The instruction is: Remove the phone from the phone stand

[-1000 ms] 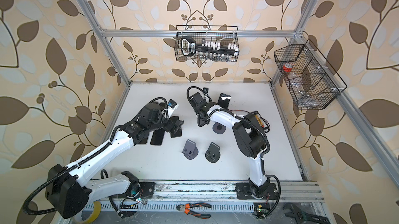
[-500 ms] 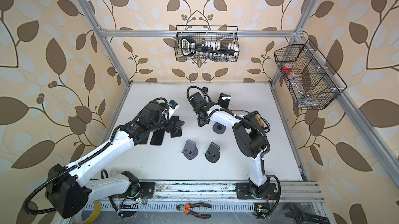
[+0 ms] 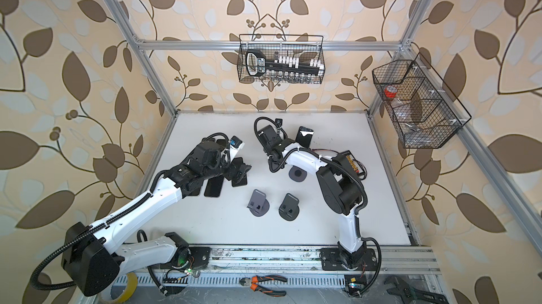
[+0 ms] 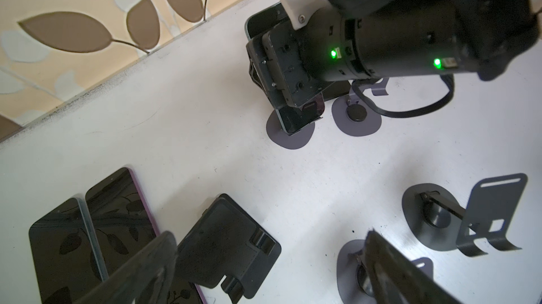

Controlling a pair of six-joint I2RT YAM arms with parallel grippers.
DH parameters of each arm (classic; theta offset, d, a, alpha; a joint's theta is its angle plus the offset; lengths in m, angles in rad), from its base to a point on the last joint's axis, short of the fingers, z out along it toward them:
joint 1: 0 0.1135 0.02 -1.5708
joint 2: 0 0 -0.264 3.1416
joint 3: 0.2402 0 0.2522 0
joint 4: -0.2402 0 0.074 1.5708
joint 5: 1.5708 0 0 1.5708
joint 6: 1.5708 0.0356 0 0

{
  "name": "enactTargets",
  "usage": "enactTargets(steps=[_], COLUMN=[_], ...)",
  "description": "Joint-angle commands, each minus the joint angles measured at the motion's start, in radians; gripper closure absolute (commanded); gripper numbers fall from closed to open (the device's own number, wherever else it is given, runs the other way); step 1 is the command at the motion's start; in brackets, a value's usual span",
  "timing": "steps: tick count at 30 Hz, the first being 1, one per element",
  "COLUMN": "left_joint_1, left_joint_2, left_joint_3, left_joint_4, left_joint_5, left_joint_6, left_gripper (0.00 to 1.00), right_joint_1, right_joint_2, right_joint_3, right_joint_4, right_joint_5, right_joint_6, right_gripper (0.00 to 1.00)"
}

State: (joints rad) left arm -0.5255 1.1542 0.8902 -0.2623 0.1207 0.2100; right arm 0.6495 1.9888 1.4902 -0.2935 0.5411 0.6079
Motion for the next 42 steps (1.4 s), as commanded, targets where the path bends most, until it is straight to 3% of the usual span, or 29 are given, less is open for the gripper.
enactTargets(steps=[1,21,42], left_joint_1=[-0.011,-0.014,-0.012], left_joint_2=[-0.017,-0.024,-0.063], left_joint_3=[0.026,0.023,0.033], left_joint_4=[0.011,0.015,-0.004], left_joint_5=[-0.015,-0.036,-0.027], left_joint_6=[0.021,0.022,-0.073], left_gripper=[0.01,0.01,0.01], right_joint_1=[-0.001,0.001,0.041], right_joint_2=[-0.046,-0.126,-0.285], right_joint_3=[-0.019,-0.030,-0.033], right_joint_4=[0.013,0.028,-0.106], right_joint_5=[-0.010,-0.037,-0.225], right_joint_6=[-0.010,-0.031,0.007], right_gripper=[0.32,0.35,0.38])
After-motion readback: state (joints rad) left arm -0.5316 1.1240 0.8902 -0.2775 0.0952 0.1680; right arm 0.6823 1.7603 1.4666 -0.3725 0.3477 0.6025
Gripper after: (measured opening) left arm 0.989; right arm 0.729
